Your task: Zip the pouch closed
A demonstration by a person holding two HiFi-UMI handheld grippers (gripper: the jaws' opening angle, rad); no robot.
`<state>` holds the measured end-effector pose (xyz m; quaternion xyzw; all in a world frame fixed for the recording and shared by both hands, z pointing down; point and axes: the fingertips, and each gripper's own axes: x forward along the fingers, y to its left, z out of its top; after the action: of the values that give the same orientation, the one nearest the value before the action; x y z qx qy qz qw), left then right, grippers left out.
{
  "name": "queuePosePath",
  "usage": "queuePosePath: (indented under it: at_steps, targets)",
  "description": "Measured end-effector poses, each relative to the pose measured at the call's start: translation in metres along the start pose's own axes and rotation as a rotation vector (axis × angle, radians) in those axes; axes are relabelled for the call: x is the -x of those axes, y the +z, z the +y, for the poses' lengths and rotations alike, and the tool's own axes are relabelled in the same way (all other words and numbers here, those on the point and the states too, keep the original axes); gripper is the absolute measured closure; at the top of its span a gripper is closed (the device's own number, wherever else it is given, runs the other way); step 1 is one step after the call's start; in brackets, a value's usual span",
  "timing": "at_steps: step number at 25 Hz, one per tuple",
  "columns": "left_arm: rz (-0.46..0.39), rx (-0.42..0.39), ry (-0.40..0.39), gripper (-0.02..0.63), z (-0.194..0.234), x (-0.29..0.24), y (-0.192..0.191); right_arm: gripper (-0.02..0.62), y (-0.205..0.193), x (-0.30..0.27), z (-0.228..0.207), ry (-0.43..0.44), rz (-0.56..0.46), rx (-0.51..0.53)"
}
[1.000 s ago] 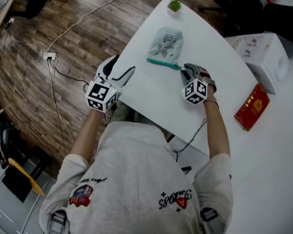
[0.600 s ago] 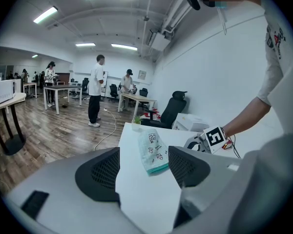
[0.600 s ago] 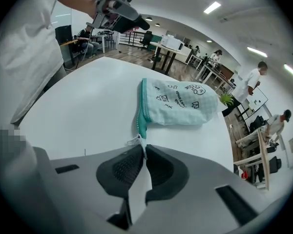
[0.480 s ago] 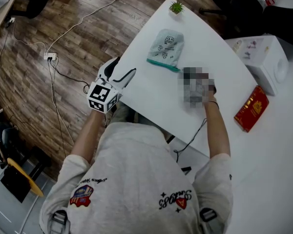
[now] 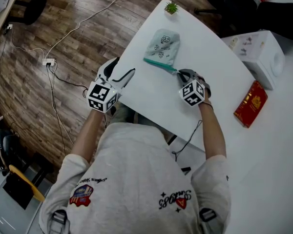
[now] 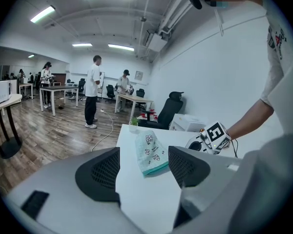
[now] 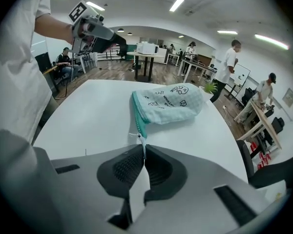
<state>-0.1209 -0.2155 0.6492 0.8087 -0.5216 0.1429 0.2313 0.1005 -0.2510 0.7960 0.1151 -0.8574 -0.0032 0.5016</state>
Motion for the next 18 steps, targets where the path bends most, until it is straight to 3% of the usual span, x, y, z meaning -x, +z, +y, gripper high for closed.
queuePosePath:
  at_steps: [18]
  targets:
    - [-0.036,-0.055,-0.069,0.308,-0.014,0.011,0.03,0.584,0.065,0.069,-0.004,-0.021,-0.204,-0.279]
